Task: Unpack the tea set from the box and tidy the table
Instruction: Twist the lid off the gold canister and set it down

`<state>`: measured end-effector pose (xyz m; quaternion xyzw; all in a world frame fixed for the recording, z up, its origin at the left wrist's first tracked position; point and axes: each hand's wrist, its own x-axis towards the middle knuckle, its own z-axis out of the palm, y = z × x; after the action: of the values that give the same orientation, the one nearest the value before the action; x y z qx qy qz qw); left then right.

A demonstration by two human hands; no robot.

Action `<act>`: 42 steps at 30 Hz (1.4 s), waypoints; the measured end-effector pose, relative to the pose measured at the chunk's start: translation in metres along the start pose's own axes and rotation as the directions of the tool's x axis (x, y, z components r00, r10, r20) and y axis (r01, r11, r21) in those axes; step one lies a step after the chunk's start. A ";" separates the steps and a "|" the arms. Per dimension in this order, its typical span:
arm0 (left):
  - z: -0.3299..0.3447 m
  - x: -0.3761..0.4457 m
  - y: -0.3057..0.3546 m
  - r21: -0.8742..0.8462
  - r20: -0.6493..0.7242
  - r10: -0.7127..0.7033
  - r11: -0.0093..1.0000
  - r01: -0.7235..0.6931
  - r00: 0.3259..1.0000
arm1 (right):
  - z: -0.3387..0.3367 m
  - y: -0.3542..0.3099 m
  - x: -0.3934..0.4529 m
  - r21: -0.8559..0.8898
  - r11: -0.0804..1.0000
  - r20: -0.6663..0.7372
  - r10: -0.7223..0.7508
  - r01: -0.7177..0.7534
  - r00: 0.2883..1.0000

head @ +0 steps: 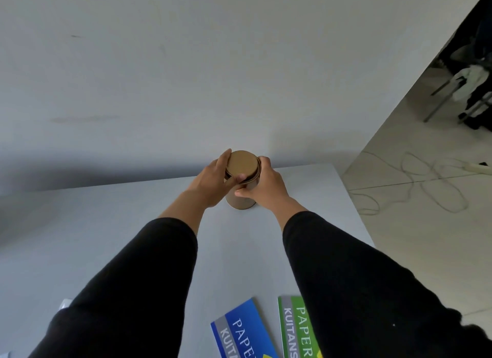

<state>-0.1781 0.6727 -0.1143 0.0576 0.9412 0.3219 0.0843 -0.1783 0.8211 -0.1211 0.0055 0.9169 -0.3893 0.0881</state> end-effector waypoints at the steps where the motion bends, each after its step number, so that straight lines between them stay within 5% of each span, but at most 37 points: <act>1: 0.001 0.001 -0.001 -0.006 -0.002 -0.001 1.000 0.001 1.000 | 0.000 0.001 0.001 0.002 1.000 0.005 0.003 -0.003 1.000; 7: 0.010 0.007 -0.014 -0.111 -0.019 0.005 0.994 -0.007 1.000 | -0.003 0.006 0.006 0.021 0.998 0.045 0.056 -0.057 0.997; 13: 0.018 0.003 -0.022 -0.171 -0.002 0.001 0.985 -0.001 1.000 | -0.029 -0.003 0.016 -0.162 0.987 0.174 0.050 -0.022 0.983; 16: 0.026 0.005 -0.016 -0.165 -0.013 -0.064 0.984 0.061 0.998 | -0.037 -0.020 0.022 -0.155 0.988 0.141 0.033 -0.011 0.989; 23: 0.046 0.013 0.001 -0.448 -0.106 -0.269 0.872 0.196 0.957 | -0.014 -0.038 0.029 -0.380 0.917 0.107 -0.090 0.124 0.990; 42: 0.046 0.011 -0.001 -0.477 -0.127 -0.234 0.866 0.147 0.964 | -0.027 -0.059 0.035 -0.457 0.884 0.125 -0.043 0.096 0.991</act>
<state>-0.1797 0.7008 -0.1523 -0.0872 0.8418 0.5311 0.0412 -0.2213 0.7974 -0.0662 -0.0699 0.9764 -0.1626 0.1238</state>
